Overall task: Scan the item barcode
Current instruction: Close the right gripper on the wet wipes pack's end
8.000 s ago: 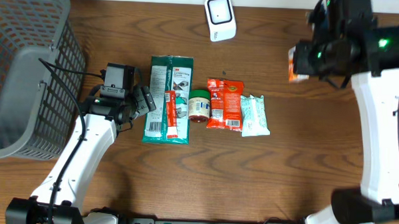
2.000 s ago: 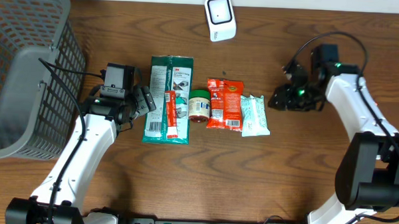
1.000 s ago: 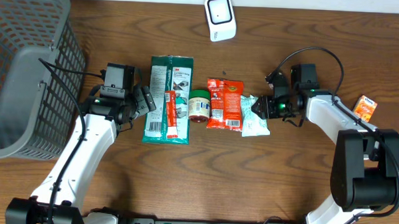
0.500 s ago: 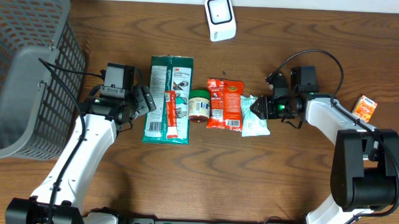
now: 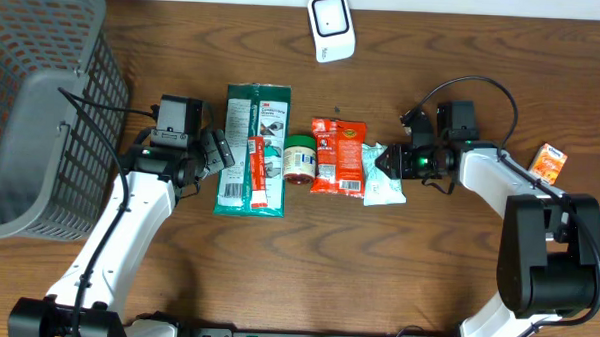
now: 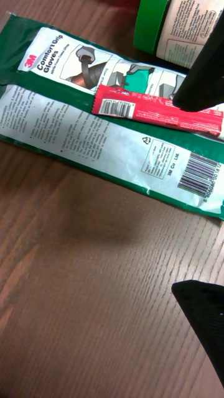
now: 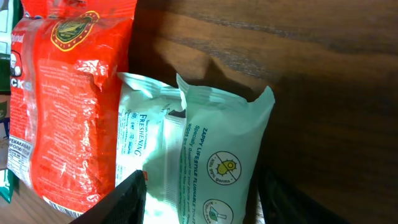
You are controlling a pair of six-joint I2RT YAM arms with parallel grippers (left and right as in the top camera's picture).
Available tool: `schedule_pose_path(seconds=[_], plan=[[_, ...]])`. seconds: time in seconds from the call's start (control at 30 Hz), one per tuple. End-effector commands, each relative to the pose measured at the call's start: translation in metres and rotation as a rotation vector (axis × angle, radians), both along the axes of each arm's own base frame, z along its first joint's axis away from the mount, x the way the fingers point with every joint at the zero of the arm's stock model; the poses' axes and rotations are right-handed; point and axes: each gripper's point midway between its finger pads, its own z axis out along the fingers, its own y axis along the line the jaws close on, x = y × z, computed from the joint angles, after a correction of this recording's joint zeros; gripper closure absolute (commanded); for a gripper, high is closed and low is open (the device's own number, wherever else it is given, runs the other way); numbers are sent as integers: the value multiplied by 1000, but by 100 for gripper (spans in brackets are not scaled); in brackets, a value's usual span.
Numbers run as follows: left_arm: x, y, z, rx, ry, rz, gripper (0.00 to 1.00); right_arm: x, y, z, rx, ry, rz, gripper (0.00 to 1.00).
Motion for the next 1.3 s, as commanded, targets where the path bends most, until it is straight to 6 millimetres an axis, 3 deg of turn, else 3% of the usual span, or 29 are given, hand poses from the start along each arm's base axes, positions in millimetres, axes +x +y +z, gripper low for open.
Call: schedule_pose_path(seconds=[0.0,0.13,0.17,0.2,0.27,0.47,0.63,0.83,1.03,1.13,1.27], plan=[[4,4,8,19,-22,4,13,-6,4,-5,17,10,1,47],[4,4,8,19,-22,4,13,-7,4,-9,28,7,-26,54],[4,4,8,19,-22,4,13,-6,4,-10,24,3,-28,63],[4,4,8,19,-22,4,13,-6,3,-10,21,2,-30,79],[4,4,8,19,-22,4,13,-5,2,-10,22,-1,-32,92],[4,4,8,19,-22,4,13,2,-10,-1,24,-20,-65,98],[4,4,8,19,-22,4,13,3,-37,20,3,-63,-96,97],[4,4,8,19,-22,4,13,4,-58,18,-42,-56,-152,94],[4,4,8,19,-22,4,13,3,-56,18,-38,-45,-158,55],[4,4,8,19,-22,4,13,0,-59,18,-47,-39,-145,50],[4,4,8,19,-22,4,13,-5,-65,34,-49,-48,-126,47]])
